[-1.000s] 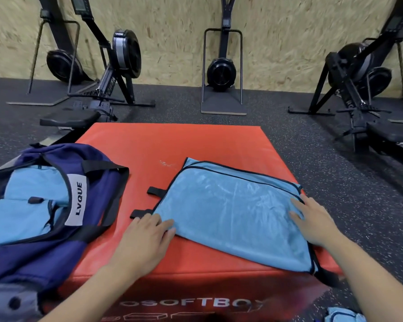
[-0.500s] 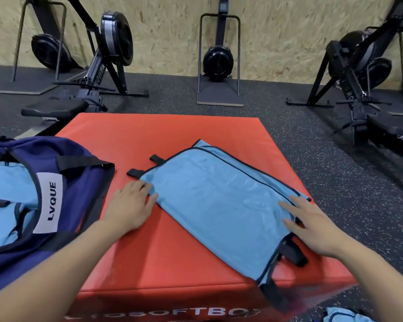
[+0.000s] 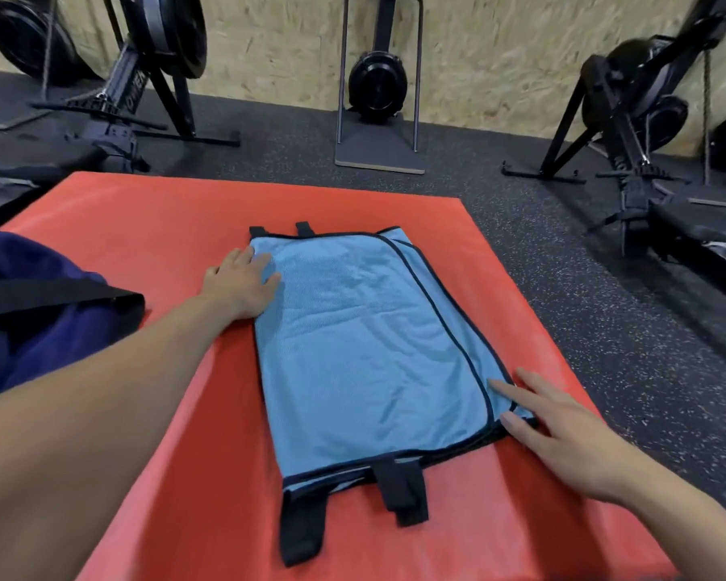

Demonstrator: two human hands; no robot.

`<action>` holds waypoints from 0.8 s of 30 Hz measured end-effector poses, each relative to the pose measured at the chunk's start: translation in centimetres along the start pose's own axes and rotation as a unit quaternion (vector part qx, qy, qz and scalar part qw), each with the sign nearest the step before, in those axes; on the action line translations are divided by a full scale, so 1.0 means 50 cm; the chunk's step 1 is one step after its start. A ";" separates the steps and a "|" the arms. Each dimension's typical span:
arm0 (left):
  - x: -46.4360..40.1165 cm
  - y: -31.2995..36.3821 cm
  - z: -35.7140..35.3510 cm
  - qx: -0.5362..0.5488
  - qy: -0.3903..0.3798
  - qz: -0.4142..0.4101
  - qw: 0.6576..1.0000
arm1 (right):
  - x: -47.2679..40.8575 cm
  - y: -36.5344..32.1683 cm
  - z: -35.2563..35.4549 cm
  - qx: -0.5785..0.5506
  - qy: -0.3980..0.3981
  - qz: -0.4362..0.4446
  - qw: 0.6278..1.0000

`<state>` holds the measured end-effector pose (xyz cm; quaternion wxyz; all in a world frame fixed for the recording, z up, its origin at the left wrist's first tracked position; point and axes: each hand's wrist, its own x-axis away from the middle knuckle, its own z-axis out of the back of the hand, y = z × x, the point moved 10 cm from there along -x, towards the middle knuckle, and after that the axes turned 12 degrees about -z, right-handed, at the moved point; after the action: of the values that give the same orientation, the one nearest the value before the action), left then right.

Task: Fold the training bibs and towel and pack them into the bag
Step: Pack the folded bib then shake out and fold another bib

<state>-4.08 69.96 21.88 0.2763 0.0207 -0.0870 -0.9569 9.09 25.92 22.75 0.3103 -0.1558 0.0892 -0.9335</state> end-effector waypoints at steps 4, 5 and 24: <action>0.079 0.081 0.006 -0.051 0.068 -0.075 0.994 | -0.002 -0.004 -0.012 -0.012 -0.016 0.004 1.000; 0.120 0.123 0.008 -0.048 0.091 -0.128 0.986 | 0.000 -0.004 -0.015 -0.017 -0.022 0.001 1.000; 0.610 0.210 -0.059 0.023 -0.026 -0.292 0.956 | 0.221 -0.046 -0.085 0.008 -0.068 0.080 0.994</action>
<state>-24.12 44.54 21.11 -0.0183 0.0271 -0.1061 -0.9938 -2.03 21.29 21.99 0.3904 -0.2085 0.0727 -0.8938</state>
